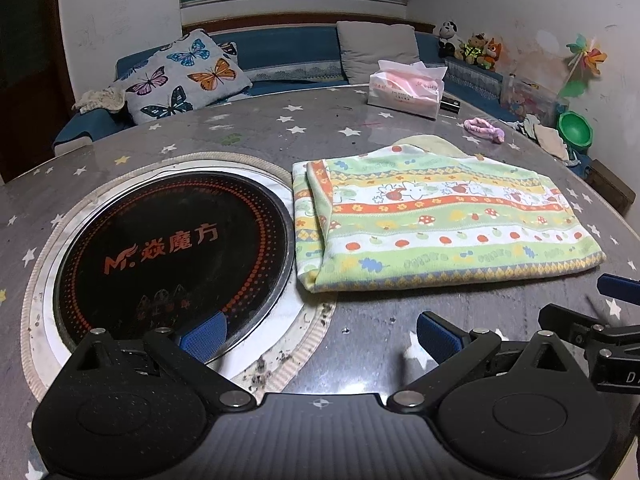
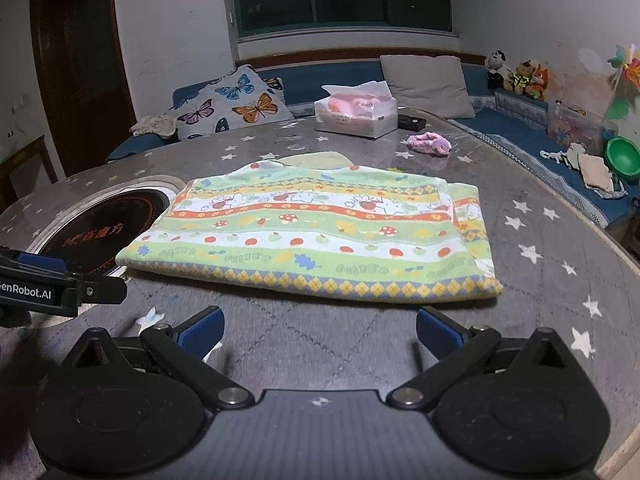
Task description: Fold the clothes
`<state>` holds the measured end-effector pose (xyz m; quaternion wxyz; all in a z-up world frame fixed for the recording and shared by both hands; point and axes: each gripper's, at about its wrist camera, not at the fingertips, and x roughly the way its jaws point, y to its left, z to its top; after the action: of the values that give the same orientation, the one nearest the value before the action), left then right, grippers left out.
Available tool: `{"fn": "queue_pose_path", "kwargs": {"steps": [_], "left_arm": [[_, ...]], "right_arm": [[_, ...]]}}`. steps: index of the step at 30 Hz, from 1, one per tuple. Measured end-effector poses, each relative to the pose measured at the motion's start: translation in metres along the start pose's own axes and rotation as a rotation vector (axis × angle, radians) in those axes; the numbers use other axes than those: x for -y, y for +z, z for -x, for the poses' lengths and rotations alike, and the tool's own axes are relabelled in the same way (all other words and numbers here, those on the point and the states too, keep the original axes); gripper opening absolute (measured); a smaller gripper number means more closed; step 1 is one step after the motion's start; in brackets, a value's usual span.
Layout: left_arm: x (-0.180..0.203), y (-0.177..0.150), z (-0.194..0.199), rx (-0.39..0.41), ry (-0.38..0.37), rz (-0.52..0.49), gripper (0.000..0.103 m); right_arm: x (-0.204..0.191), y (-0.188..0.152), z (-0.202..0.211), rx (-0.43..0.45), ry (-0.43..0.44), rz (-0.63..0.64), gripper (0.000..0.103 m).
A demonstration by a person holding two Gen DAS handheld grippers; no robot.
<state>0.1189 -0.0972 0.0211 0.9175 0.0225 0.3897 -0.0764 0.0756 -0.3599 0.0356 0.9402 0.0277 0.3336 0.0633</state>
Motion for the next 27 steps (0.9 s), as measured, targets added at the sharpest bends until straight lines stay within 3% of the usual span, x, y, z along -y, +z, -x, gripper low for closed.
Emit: {"fn": "queue_pose_path", "kwargs": {"steps": [27], "left_arm": [[-0.002, -0.017, 0.013, 0.021, 0.005, 0.001, 0.103]], "right_arm": [[-0.009, -0.012, 0.01, 0.007, 0.002, -0.018, 0.103]]}}
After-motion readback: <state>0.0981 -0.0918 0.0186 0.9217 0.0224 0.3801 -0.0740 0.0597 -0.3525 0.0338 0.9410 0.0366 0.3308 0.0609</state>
